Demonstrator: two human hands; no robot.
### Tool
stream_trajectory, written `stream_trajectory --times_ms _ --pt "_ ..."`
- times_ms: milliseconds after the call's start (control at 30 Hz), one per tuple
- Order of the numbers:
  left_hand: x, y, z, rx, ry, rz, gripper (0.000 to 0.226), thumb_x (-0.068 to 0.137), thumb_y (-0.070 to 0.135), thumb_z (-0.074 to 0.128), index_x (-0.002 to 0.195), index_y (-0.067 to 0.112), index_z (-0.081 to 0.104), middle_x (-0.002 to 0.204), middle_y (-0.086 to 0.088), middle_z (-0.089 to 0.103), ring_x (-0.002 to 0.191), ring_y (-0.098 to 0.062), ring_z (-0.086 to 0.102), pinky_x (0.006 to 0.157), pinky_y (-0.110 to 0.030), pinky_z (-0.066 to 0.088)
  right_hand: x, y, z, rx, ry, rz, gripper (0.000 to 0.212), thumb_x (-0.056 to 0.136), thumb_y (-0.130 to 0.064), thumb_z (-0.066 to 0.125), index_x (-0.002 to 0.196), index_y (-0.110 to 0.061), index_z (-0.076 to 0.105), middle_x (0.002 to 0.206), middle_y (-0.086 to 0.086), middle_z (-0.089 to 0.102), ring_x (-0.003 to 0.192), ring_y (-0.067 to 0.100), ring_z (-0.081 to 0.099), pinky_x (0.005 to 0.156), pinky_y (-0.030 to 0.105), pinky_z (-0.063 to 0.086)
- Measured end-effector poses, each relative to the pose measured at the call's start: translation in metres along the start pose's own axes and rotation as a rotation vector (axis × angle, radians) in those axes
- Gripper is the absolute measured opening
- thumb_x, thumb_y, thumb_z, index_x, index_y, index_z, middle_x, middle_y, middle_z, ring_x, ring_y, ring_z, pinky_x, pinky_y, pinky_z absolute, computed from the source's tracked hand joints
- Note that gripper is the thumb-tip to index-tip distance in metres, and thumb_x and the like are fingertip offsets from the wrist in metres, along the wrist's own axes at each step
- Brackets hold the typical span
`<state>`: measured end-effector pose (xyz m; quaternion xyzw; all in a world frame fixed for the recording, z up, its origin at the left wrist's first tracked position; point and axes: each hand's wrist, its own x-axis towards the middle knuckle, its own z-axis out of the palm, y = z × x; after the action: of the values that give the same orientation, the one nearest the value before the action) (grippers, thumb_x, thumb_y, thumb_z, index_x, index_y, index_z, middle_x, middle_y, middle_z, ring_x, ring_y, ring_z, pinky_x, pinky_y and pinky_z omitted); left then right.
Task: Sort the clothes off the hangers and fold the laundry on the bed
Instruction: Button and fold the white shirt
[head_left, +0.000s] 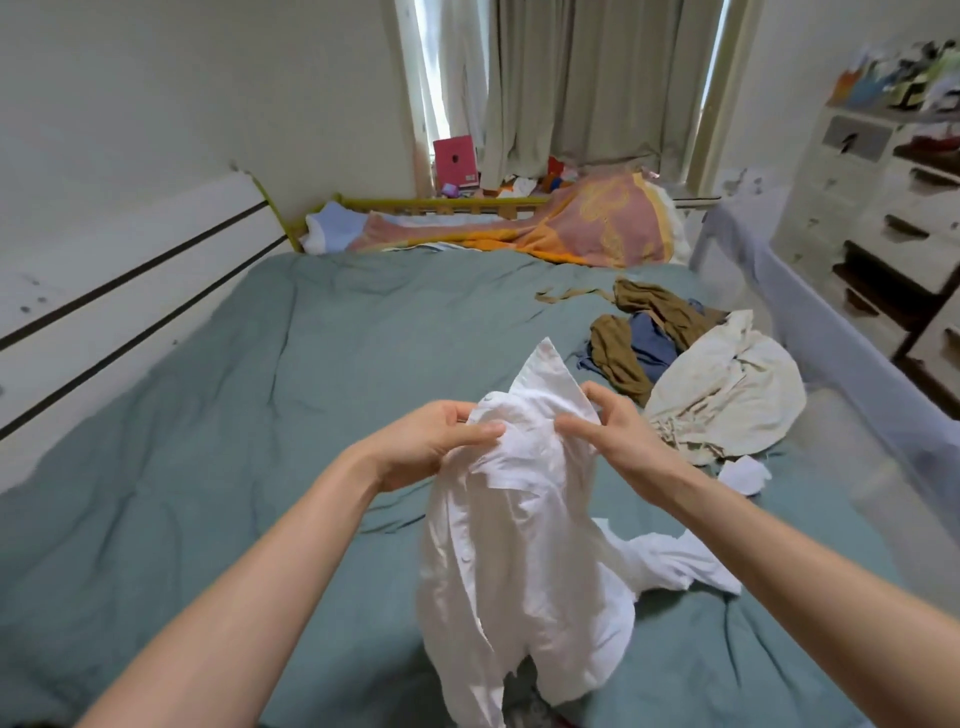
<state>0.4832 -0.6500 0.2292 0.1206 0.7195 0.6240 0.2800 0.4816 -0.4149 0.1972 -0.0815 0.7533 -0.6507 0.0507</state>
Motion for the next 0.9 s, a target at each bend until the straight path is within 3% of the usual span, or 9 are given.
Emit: stream_trajectory --times_ms 100,167,233,300,433,467,567,700,900 --pt "-0.003 -0.014 0.005 0.008 0.133 -0.025 0.039 0.091 0.039 0.057 0.101 0.004 0.071 0.093 -0.008 0.072 0.078 -0.018 0.067 0.071 -0.026 0.054 0.001 -0.001 0.006 -0.067 -0.010 -0.123 0.020 0.087 0.006 0.052 0.082 -0.013 0.054 0.075 0.011 0.063 0.066 0.020 0.053 0.059 0.032 0.037" --pt "0.002 -0.026 0.003 -0.005 0.242 -0.016 0.038 0.097 0.037 0.052 0.103 0.005 0.071 0.100 -0.010 0.073 0.089 -0.023 0.069 0.081 -0.031 0.054 -0.001 -0.003 0.008 -0.098 -0.105 -0.157 0.030 0.087 0.012 0.048 0.079 -0.012 0.064 0.091 0.008 0.070 0.083 0.020 0.063 0.073 0.032 0.046" --pt "0.004 -0.036 0.000 -0.003 0.303 -0.010 0.039 0.098 0.036 0.051 0.108 0.002 0.069 0.106 -0.016 0.072 0.096 -0.027 0.068 0.090 -0.038 0.051 -0.004 -0.003 0.007 -0.128 -0.299 -0.061 0.027 0.091 0.006 0.052 0.081 -0.011 0.071 0.106 0.005 0.071 0.103 0.022 0.063 0.089 0.030 0.046" --pt "0.004 -0.041 -0.002 0.104 0.316 -0.001 0.040 0.099 0.037 0.051 0.103 0.000 0.067 0.100 -0.014 0.072 0.087 -0.023 0.066 0.085 -0.038 0.050 -0.005 0.001 0.005 -0.075 -0.464 0.078 0.022 0.095 -0.004 0.052 0.082 -0.010 0.069 0.101 0.004 0.070 0.096 0.018 0.063 0.088 0.027 0.046" --pt "0.004 -0.044 0.003 0.363 0.242 0.073 0.033 0.100 0.032 0.050 0.086 0.007 0.066 0.074 0.004 0.057 0.068 -0.010 0.050 0.067 -0.029 0.039 0.004 0.009 0.009 0.089 -0.267 0.202 0.012 0.098 -0.012 0.052 0.086 -0.010 0.051 0.097 0.013 0.070 0.080 0.022 0.064 0.077 0.032 0.052" --pt "0.004 -0.044 0.006 0.396 0.212 0.097 0.029 0.100 0.029 0.051 0.079 0.016 0.067 0.070 0.008 0.053 0.065 -0.008 0.046 0.063 -0.026 0.037 0.005 0.012 0.010 0.071 -0.269 0.206 0.005 0.096 -0.010 0.055 0.093 -0.008 0.052 0.103 0.013 0.070 0.082 0.022 0.064 0.075 0.032 0.054" --pt "0.006 -0.047 0.013 0.444 0.162 0.164 0.029 0.097 0.023 0.056 0.069 0.024 0.064 0.064 0.014 0.048 0.062 -0.005 0.041 0.057 -0.023 0.032 0.007 0.023 0.015 -0.020 -0.450 0.247 0.026 0.091 -0.008 0.063 0.117 -0.006 0.059 0.117 0.006 0.066 0.086 0.020 0.063 0.067 0.028 0.053" --pt "0.007 -0.057 0.015 0.391 0.212 0.190 0.025 0.093 0.020 0.063 0.075 0.002 0.060 0.060 0.007 0.044 0.055 -0.005 0.036 0.049 -0.020 0.027 0.006 0.035 0.025 -0.148 -0.496 0.224 0.019 0.086 -0.016 0.070 0.095 0.001 0.069 0.078 0.009 0.060 0.069 0.010 0.052 0.066 0.028 0.040" --pt "0.016 -0.070 0.018 0.232 0.191 0.077 0.023 0.097 0.018 0.056 0.076 0.009 0.063 0.055 0.014 0.057 0.050 0.003 0.047 0.053 -0.011 0.038 -0.001 0.038 0.006 -0.157 -0.412 0.179 0.028 0.091 -0.023 0.064 0.083 0.003 0.058 0.078 0.006 0.055 0.074 0.015 0.051 0.072 0.029 0.039"
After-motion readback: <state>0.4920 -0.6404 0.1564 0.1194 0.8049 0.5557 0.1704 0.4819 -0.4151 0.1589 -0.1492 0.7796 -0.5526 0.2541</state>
